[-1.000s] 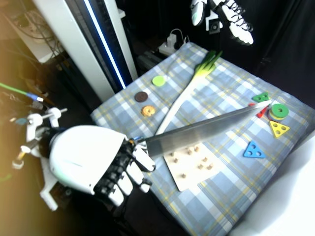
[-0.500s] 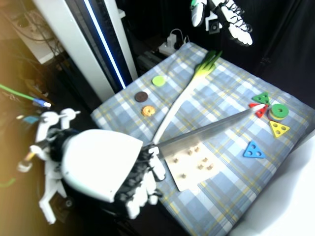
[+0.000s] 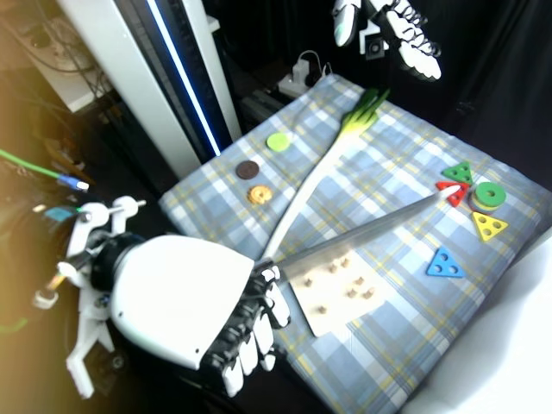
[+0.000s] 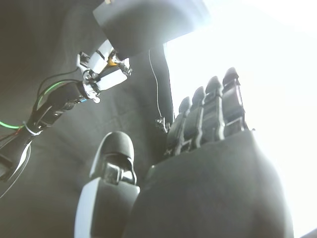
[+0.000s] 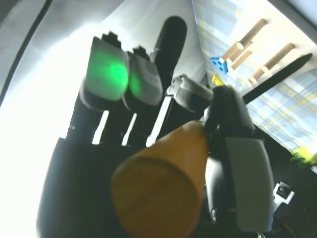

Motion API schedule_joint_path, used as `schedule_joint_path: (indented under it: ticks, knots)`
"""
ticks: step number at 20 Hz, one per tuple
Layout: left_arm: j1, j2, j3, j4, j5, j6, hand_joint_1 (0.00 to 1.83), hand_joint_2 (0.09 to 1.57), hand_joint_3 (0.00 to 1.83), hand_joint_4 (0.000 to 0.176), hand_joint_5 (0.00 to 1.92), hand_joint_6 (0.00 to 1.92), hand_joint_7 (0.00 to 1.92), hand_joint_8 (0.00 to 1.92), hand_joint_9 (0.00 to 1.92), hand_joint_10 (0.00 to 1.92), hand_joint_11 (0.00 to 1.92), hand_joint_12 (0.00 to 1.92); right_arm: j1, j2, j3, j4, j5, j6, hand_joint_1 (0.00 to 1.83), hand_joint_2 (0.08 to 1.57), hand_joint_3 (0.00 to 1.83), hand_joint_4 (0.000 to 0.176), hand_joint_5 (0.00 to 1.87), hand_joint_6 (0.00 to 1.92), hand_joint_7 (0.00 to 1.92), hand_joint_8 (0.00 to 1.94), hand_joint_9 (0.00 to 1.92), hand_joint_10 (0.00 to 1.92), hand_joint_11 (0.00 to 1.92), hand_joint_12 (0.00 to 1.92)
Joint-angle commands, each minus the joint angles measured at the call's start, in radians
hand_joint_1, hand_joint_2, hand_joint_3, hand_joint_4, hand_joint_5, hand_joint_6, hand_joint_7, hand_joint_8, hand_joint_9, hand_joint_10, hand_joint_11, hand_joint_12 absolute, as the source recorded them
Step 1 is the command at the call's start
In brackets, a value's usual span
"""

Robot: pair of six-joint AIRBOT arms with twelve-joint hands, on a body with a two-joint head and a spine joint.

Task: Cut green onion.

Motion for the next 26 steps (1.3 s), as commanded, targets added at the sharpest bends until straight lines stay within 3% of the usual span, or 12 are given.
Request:
schedule_joint_path:
  ticks: [1,3,4,5,6,8,9,11,12,16,22,26]
  knots:
    - [-0.007,0.006,-0.002,0.009,-0.141,-0.004,0.00,1.30,0.00,0.000,0.00,0.00,0.00,0.00,0.00,0.00,0.00,0.00,-0.004,0.013,0.001,0.034,0.118,0.002,0.47,1.41,0.00,0.128,0.98,1.92,1.22,1.94,1.34,1.92,1.36,1.92]
    - [-0.007,0.005,-0.003,0.008,-0.152,-0.004,0.00,1.31,0.00,0.000,0.00,0.00,0.00,0.00,0.00,0.00,0.00,0.00,-0.034,0.012,0.001,0.058,0.132,0.002,0.45,1.37,0.00,0.154,0.80,1.92,1.02,1.94,1.11,1.92,1.14,1.92]
    - [-0.007,0.005,-0.004,0.008,-0.155,-0.004,0.00,1.31,0.00,0.000,0.00,0.00,0.00,0.00,0.00,0.00,0.00,0.00,-0.045,0.012,0.001,0.068,0.134,0.002,0.45,1.34,0.00,0.123,0.69,1.92,0.84,1.94,0.93,1.92,0.98,1.92]
    - [-0.006,0.006,-0.004,0.008,-0.157,-0.004,0.00,1.31,0.00,0.000,0.00,0.00,0.00,0.00,0.00,0.00,0.00,0.00,-0.055,0.014,0.001,0.077,0.136,0.002,0.45,1.31,0.00,0.032,0.56,1.52,0.65,1.78,0.67,1.90,0.71,1.92]
    - [-0.006,0.006,-0.004,0.008,-0.157,-0.004,0.00,1.31,0.00,0.000,0.00,0.00,0.00,0.00,0.00,0.00,0.00,0.00,-0.066,0.016,0.000,0.091,0.141,0.002,0.43,1.27,0.00,0.022,0.54,0.95,0.55,1.29,0.51,1.52,0.47,1.78]
    - [-0.005,0.006,-0.005,0.007,-0.160,-0.004,0.00,1.32,0.01,0.000,0.00,0.00,0.00,0.00,0.00,0.00,0.00,0.00,-0.092,0.025,-0.007,0.127,0.160,0.002,0.50,1.16,0.00,0.060,0.48,0.18,0.56,0.54,0.51,0.83,0.31,1.38]
    - [-0.005,0.006,-0.005,0.005,-0.163,-0.004,0.00,1.31,0.00,0.000,0.00,0.00,0.00,0.00,0.00,0.00,0.00,0.00,-0.101,0.029,-0.008,0.139,0.165,0.002,0.50,1.14,0.00,0.085,0.41,0.05,0.56,0.24,0.53,0.50,0.26,1.12]
    - [-0.002,0.007,-0.004,-0.004,-0.180,-0.004,0.00,1.31,0.00,0.000,0.00,0.00,0.00,0.00,0.00,0.00,0.00,0.00,-0.118,0.035,-0.011,0.160,0.173,0.002,0.59,1.04,0.00,0.077,0.20,0.00,0.42,0.01,0.43,0.06,0.23,0.42]
    - [0.000,0.009,-0.004,-0.006,-0.186,-0.004,0.00,1.32,0.00,0.000,0.00,0.00,0.00,0.00,0.00,0.00,0.00,0.00,-0.124,0.039,-0.014,0.166,0.177,0.002,0.64,1.03,0.00,0.075,0.13,0.00,0.35,0.00,0.38,0.01,0.23,0.26]
    - [0.014,0.037,0.000,-0.035,-0.230,-0.005,0.00,1.30,0.00,0.000,0.00,0.00,0.00,0.00,0.00,0.00,0.00,0.00,-0.151,0.063,-0.037,0.184,0.208,0.002,0.75,0.93,0.00,0.174,0.00,0.00,0.18,0.00,0.18,0.00,0.02,0.12]
    - [0.005,0.064,0.037,-0.113,-0.374,-0.025,0.00,1.32,0.00,0.000,0.00,0.00,0.00,0.00,0.00,0.00,0.00,0.00,-0.224,0.163,-0.158,0.253,0.483,0.004,0.73,0.86,0.00,0.176,0.00,0.00,0.00,0.00,0.01,0.00,0.00,0.00]
    - [0.035,0.051,0.132,-0.104,-0.493,-0.385,0.00,1.31,0.00,0.000,0.00,0.00,0.00,0.00,0.01,0.00,0.00,0.00,-0.437,0.230,-0.272,0.357,0.835,0.024,0.75,0.87,0.00,0.176,0.00,0.00,0.05,0.02,0.03,0.01,0.00,0.00]
